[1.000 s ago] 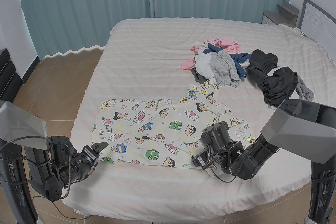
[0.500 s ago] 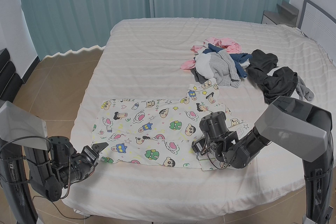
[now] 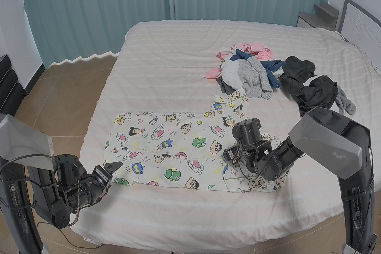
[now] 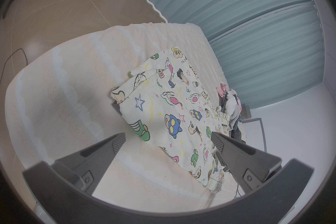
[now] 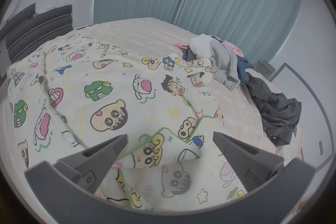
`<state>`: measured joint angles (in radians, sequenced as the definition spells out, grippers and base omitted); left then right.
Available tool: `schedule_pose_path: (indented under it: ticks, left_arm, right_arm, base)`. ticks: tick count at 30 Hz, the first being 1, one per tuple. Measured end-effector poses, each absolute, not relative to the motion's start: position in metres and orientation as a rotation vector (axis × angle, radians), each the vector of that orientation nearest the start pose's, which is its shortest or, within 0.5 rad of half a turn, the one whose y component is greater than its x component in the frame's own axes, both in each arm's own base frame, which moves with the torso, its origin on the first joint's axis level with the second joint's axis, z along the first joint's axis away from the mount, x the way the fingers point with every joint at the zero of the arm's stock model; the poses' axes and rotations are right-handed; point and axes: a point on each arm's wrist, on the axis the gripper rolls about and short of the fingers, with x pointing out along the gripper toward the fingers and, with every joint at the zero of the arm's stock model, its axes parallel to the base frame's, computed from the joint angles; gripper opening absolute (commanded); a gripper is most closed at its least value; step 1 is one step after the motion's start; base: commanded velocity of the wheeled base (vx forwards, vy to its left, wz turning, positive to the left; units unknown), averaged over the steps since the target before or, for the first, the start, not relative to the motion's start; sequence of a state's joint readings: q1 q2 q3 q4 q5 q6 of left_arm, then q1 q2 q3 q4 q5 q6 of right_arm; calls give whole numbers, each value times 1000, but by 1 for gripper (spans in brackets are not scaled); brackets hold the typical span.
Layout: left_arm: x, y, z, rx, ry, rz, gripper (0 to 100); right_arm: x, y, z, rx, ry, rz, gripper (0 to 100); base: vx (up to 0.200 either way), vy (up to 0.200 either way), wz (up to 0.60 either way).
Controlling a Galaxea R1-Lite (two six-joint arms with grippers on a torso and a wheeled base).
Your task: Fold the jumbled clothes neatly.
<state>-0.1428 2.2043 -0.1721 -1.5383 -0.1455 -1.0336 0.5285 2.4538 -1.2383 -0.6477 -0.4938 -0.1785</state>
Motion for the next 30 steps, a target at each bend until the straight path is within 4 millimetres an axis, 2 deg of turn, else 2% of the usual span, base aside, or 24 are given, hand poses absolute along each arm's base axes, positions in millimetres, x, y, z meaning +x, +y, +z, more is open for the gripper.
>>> schedule_pose_path:
  ticks: [5, 14, 25, 30]
  left_arm:
    - [255, -40, 3, -1005, 596, -1, 100]
    - [254, -40, 3, -1005, 596, 0, 100]
    - [254, -40, 3, -1004, 598, -2, 100]
    - [254, -40, 3, -1005, 599, -1, 100]
  right_arm:
    - [391, 213, 5, -436, 483, 74, 100]
    - [357, 197, 11, -385, 549, 101, 100]
    - [305, 168, 25, -131, 602, 142, 100]
    - [287, 160, 28, 110, 654, 134, 100]
  base:
    - [0, 0, 0]
    - [0, 0, 0]
    - [0, 0, 0]
    - [0, 0, 0]
